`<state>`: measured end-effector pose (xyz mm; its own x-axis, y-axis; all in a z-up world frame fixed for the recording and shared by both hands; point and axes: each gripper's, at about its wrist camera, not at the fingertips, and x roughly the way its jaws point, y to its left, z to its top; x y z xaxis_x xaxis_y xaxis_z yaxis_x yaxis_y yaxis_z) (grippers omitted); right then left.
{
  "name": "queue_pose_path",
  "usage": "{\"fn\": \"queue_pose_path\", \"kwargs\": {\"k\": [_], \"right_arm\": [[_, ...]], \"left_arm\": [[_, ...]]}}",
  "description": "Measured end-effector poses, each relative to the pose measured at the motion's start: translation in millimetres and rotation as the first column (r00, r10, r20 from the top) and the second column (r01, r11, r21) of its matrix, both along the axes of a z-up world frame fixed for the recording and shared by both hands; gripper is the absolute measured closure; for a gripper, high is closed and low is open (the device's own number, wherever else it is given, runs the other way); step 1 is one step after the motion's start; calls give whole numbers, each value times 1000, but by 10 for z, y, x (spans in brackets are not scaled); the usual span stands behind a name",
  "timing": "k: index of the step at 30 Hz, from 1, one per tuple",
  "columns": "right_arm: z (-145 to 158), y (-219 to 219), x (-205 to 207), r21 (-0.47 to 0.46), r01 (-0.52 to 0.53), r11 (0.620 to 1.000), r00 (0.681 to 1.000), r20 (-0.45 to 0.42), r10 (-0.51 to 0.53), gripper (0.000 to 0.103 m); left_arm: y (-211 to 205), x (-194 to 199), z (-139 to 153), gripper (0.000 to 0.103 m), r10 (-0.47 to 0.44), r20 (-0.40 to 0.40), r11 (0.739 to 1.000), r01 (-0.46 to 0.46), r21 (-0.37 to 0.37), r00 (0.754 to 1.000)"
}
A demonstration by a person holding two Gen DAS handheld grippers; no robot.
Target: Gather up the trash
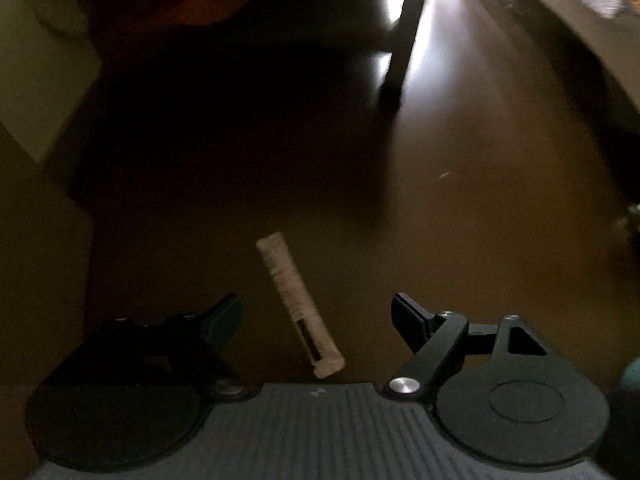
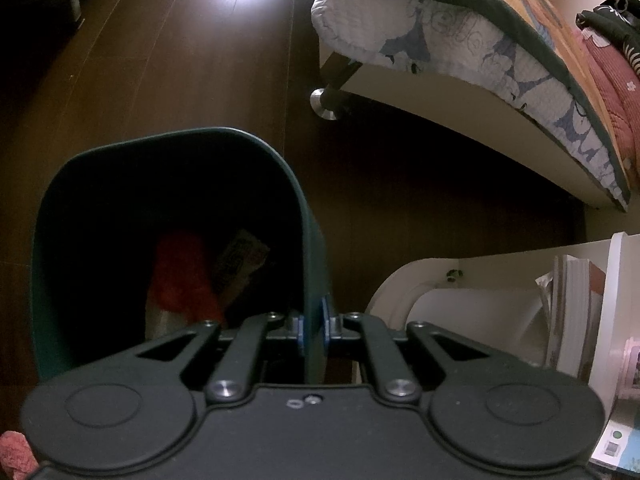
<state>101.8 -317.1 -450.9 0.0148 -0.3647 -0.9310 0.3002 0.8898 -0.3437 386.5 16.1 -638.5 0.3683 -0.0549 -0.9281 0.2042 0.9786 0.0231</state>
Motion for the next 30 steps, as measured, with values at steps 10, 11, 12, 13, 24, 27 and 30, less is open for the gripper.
{"fn": "queue_pose_path", "kwargs": {"k": [10,11,12,13,24,27,30], "right_arm": [[-11,23,9,-1,-7,1000,1000,0,7,95],[-9,25,10,1,-10,1000,1000,0,10,95],[-6,31,8,1,-12,1000,1000,0,12,94],[-4,35,9,2,-13,1000,1000,0,13,94],[-1,55,-7,4,-24,1000,1000,-4,24,94],[0,59,-2,7,-29,1000,1000,-8,29,94],[-4,63,-2,6,-30,1000,1000,-10,30,94]], "left_arm": [[113,246,-669,21,58,-119,998,-57,6,991],[108,258,-727,21,61,-130,998,-60,14,990],[109,270,-778,21,65,-143,998,-63,19,988],[120,281,-815,21,74,-153,997,-71,23,985],[144,302,-994,47,91,-215,995,-81,52,972],[127,286,-1004,50,88,-213,995,-77,59,973],[103,278,-962,55,75,-196,996,-63,68,978]]}}
